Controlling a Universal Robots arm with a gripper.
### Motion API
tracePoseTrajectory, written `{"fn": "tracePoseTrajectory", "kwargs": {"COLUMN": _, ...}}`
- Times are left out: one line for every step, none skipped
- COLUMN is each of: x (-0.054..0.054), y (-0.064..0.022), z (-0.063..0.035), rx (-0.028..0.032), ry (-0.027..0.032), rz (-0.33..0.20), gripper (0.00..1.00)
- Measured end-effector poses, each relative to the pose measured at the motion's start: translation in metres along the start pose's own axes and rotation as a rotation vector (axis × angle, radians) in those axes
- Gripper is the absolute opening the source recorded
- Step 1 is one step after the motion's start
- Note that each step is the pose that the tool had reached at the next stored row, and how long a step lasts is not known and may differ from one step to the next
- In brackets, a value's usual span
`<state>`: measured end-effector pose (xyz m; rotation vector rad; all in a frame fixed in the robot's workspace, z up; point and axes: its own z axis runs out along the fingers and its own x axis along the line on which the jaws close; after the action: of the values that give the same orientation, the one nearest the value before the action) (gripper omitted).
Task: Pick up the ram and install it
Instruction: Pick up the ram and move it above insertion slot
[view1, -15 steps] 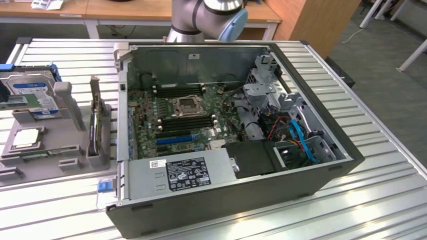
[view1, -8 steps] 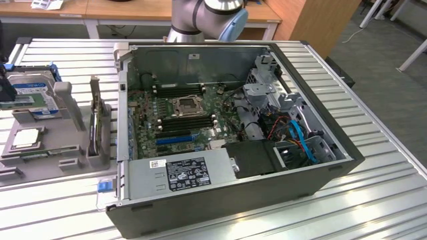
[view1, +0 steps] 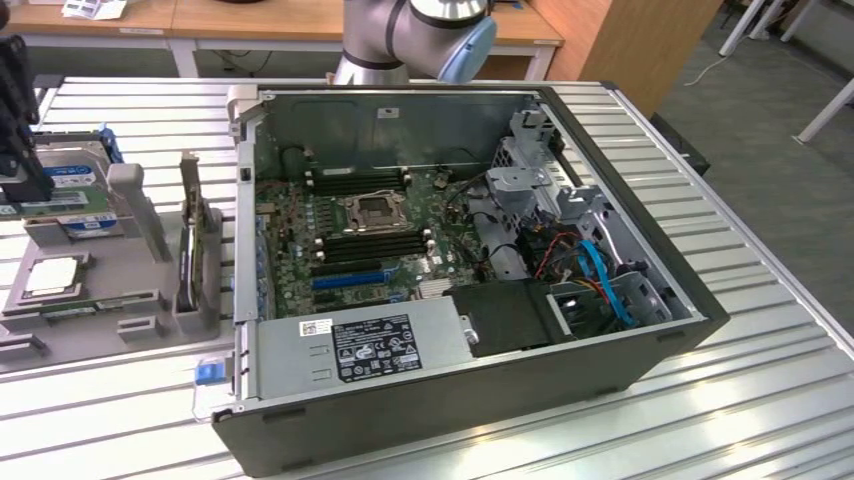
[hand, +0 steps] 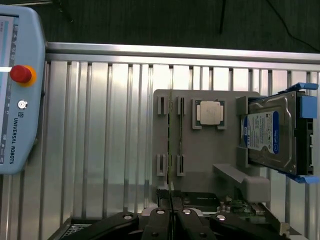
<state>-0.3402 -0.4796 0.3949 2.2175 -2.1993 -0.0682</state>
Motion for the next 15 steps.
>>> {"fn": "tracePoseTrajectory", "kwargs": {"x": 0.000, "y": -0.0017, "z": 0.0000, "rx": 0.0000, "ry": -0.0001, "rz": 0.000, "gripper": 0.12}}
{"fn": "tracePoseTrajectory", "kwargs": {"x": 0.000, "y": -0.0035, "z": -0.0001, "rx": -0.0001, "ry": 0.0000, "rz": 0.000, "gripper": 0.12}}
{"fn": "tracePoseTrajectory", "kwargs": {"x": 0.000, "y": -0.0054, "z": -0.0002, "rx": -0.0003, "ry": -0.0001, "rz": 0.000, "gripper": 0.12}}
{"fn": "tracePoseTrajectory", "kwargs": {"x": 0.000, "y": -0.0072, "z": -0.0003, "rx": -0.0005, "ry": 0.0000, "rz": 0.000, "gripper": 0.12}}
{"fn": "tracePoseTrajectory", "kwargs": {"x": 0.000, "y": -0.0091, "z": -0.0004, "rx": -0.0005, "ry": -0.0001, "rz": 0.000, "gripper": 0.12}}
{"fn": "tracePoseTrajectory", "kwargs": {"x": 0.000, "y": -0.0109, "z": -0.0004, "rx": -0.0007, "ry": -0.0001, "rz": 0.000, "gripper": 0.12}}
{"fn": "tracePoseTrajectory", "kwargs": {"x": 0.000, "y": -0.0127, "z": -0.0006, "rx": -0.0008, "ry": 0.0000, "rz": 0.000, "gripper": 0.12}}
{"fn": "tracePoseTrajectory", "kwargs": {"x": 0.000, "y": -0.0146, "z": -0.0007, "rx": -0.0011, "ry": 0.0000, "rz": 0.000, "gripper": 0.12}}
{"fn": "tracePoseTrajectory", "kwargs": {"x": 0.000, "y": -0.0165, "z": -0.0007, "rx": -0.0013, "ry": 0.0000, "rz": 0.000, "gripper": 0.12}}
{"fn": "tracePoseTrajectory", "kwargs": {"x": 0.000, "y": -0.0186, "z": -0.0008, "rx": -0.0016, "ry": 0.0000, "rz": 0.000, "gripper": 0.12}}
{"fn": "tracePoseTrajectory", "kwargs": {"x": 0.000, "y": -0.0205, "z": -0.0009, "rx": -0.0018, "ry": -0.0001, "rz": 0.000, "gripper": 0.12}}
{"fn": "tracePoseTrajectory", "kwargs": {"x": 0.000, "y": -0.0225, "z": -0.0009, "rx": -0.0020, "ry": -0.0001, "rz": 0.000, "gripper": 0.12}}
{"fn": "tracePoseTrajectory", "kwargs": {"x": 0.000, "y": -0.0244, "z": -0.0010, "rx": -0.0023, "ry": -0.0001, "rz": 0.000, "gripper": 0.12}}
{"fn": "tracePoseTrajectory", "kwargs": {"x": 0.000, "y": -0.0263, "z": -0.0011, "rx": -0.0026, "ry": -0.0001, "rz": 0.000, "gripper": 0.12}}
{"fn": "tracePoseTrajectory", "kwargs": {"x": 0.000, "y": -0.0282, "z": -0.0012, "rx": -0.0028, "ry": -0.0001, "rz": 0.000, "gripper": 0.12}}
